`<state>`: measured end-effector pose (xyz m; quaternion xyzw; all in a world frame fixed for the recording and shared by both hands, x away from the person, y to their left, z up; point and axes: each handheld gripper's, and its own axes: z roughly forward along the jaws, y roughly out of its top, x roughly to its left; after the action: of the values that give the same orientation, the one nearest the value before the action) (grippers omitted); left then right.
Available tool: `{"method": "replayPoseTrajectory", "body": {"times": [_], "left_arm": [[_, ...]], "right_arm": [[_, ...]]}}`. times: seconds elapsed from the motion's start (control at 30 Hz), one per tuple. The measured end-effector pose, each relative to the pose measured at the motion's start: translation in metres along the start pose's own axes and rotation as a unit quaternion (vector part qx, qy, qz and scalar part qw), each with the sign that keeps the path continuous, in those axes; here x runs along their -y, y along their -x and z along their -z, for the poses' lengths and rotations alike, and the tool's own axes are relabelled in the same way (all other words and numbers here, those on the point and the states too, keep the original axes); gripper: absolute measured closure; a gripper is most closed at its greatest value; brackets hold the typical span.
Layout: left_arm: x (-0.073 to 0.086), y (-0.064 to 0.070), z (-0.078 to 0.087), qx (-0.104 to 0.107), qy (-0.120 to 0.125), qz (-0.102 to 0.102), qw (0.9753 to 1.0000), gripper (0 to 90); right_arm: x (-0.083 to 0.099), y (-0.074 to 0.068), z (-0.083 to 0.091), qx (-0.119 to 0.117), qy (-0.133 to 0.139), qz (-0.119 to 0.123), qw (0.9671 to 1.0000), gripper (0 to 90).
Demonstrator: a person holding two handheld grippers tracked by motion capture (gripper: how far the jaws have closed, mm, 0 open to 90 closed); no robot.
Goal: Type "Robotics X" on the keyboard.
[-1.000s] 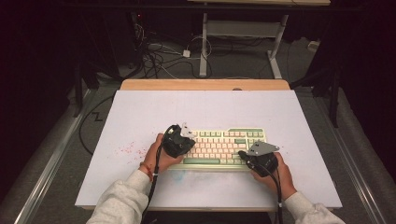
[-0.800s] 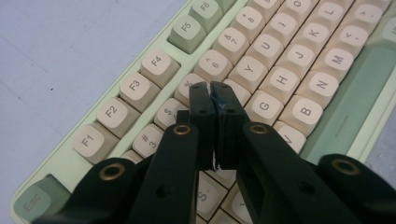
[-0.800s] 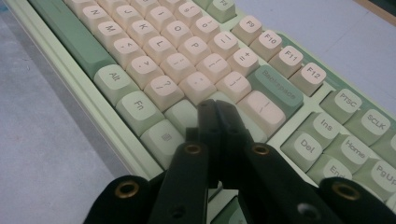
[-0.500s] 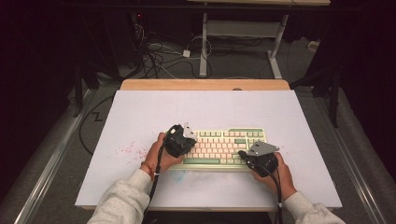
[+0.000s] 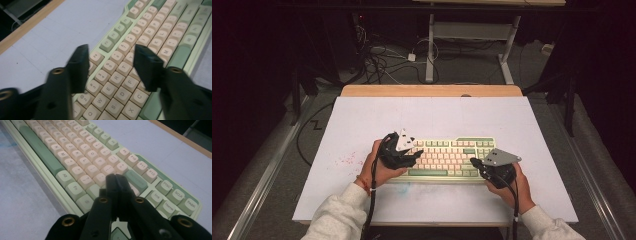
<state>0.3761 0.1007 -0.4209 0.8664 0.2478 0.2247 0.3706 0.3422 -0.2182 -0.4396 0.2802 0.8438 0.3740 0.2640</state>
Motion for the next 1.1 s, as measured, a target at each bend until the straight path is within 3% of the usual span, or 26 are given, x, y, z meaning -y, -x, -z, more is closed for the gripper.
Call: {"method": "replayPoseTrajectory", "body": {"times": [0.03, 0.07, 0.1, 0.13, 0.3, 0.6, 0.87, 1.1], "left_arm": [[0.002, 0.001, 0.003, -0.008, 0.006, -0.005, 0.9999, 40.6], [0.004, 0.001, 0.005, -0.014, 0.01, -0.007, 0.9998, 31.1], [0.006, 0.001, 0.007, -0.011, 0.012, -0.006, 0.9998, 31.1], [0.008, 0.001, 0.008, -0.014, 0.014, -0.007, 0.9998, 25.3], [0.022, 0.0, 0.018, -0.033, 0.024, -0.013, 0.9991, 19.1], [0.05, 0.001, 0.036, -0.067, 0.025, -0.019, 0.9972, 18.1], [0.07, 0.003, 0.046, -0.074, 0.021, -0.011, 0.9969, 18.1], [0.087, 0.005, 0.049, -0.084, -0.003, -0.01, 0.9964, 18.2]], "right_arm": [[0.0, 0.0, 0.0, 0.0, 0.0, 0.0, 1.0, 90.0], [0.0, 0.001, 0.002, -0.001, 0.001, -0.001, 1.0, 90.0], [0.0, 0.001, 0.002, -0.001, 0.001, -0.001, 1.0, 90.0], [0.0, 0.001, 0.004, -0.003, 0.001, -0.003, 1.0, 90.0], [-0.001, 0.002, 0.01, -0.004, 0.005, -0.005, 1.0, 90.0], [-0.003, 0.0, 0.014, -0.006, 0.01, -0.003, 0.9999, 90.0], [-0.007, -0.003, 0.013, -0.01, 0.011, 0.0, 0.9999, 90.0], [-0.011, -0.004, 0.008, -0.014, 0.011, 0.0, 0.9998, 90.0]]}}
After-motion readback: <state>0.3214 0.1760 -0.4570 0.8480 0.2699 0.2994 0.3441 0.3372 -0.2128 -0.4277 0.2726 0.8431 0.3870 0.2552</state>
